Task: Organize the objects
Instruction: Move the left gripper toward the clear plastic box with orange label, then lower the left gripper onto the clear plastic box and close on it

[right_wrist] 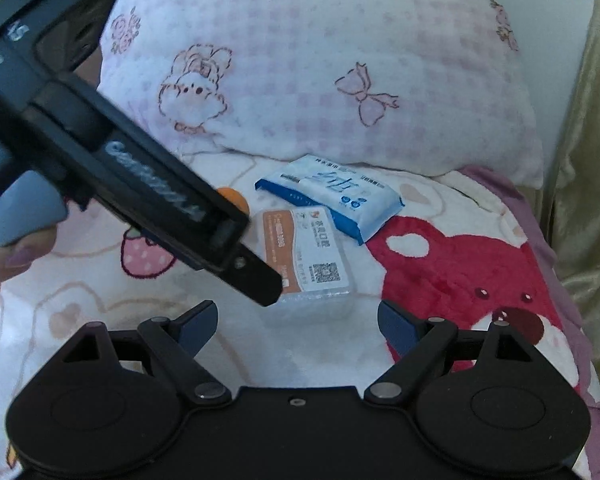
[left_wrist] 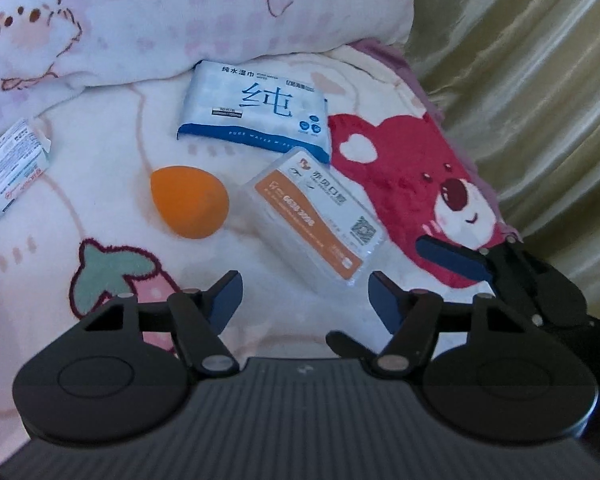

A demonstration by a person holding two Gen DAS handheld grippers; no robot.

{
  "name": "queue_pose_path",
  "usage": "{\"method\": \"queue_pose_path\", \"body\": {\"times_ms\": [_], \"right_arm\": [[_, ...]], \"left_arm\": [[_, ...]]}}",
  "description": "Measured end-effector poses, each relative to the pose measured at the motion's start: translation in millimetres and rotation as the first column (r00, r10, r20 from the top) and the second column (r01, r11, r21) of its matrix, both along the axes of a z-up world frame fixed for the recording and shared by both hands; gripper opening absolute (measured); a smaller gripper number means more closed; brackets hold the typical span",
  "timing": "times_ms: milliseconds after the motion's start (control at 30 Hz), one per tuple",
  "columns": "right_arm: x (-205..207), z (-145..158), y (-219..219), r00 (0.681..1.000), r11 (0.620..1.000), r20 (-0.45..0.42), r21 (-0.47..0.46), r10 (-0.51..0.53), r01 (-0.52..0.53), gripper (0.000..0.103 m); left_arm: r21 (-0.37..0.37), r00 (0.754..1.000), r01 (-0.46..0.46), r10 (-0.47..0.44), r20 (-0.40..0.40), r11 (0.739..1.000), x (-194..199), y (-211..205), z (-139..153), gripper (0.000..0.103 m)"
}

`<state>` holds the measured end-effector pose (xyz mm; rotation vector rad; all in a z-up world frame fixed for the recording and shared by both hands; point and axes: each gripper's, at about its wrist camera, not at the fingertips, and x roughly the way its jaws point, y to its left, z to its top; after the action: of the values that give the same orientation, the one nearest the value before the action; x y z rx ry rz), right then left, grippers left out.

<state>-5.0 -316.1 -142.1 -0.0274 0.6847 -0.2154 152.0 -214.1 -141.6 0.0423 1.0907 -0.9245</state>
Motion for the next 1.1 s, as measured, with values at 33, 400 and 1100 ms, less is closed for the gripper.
{"method": "queue_pose_path", "body": {"times_ms": [33, 400, 1100], "right_arm": [[-1.1, -1.6, -0.7, 1.0, 1.0, -0.007, -0.003, -0.006, 0.006, 0.089], [16.1, -13.8, -10.2, 0.999, 0.999, -0.028, 0.038, -0.034, 0.035, 0.087], [6.0, -9.9, -34.6, 0.997, 0.96, -0.026, 0.269, -0.073, 0.077, 0.039]], "left_arm": [[0.002, 1.0, -0.015, 0.015, -0.004, 1.0, 1.2, -1.6, -1.7, 0.068], [-0.038, 0.996, -0.059, 0.062, 0.068, 0.998, 24.6, -20.5, 0.6, 0.068], [-0.105, 0.994, -0.103, 0.099, -0.034, 0.989, 45.5, -20.7, -10.3, 0.052]]}}
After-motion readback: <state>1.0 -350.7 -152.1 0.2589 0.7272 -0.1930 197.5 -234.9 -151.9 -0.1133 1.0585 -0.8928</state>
